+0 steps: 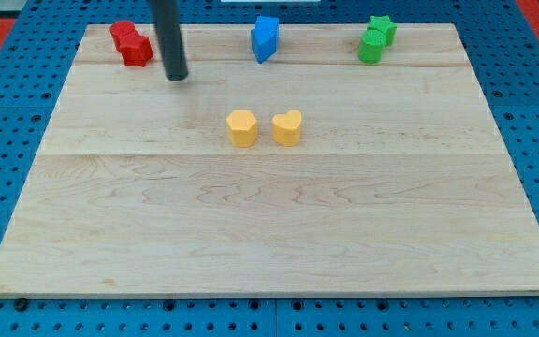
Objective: Move the red circle left to the red star
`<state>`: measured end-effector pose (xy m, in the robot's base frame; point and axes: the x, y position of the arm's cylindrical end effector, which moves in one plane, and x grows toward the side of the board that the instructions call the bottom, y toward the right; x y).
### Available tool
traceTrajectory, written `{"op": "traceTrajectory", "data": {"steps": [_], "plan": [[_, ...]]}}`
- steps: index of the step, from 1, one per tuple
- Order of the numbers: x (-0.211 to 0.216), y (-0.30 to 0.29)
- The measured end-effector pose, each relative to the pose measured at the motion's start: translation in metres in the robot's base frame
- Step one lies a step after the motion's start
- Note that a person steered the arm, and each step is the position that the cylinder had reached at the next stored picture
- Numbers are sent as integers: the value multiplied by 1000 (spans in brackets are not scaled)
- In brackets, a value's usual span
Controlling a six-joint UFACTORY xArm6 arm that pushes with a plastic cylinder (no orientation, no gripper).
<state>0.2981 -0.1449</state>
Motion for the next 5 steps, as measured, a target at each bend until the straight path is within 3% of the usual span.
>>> {"op": "traceTrajectory", "data": {"steps": [1,2,3,4,5], "plan": [[-33,38],[-73,41],[-106,21],[-105,-11],[-105,-93]]}}
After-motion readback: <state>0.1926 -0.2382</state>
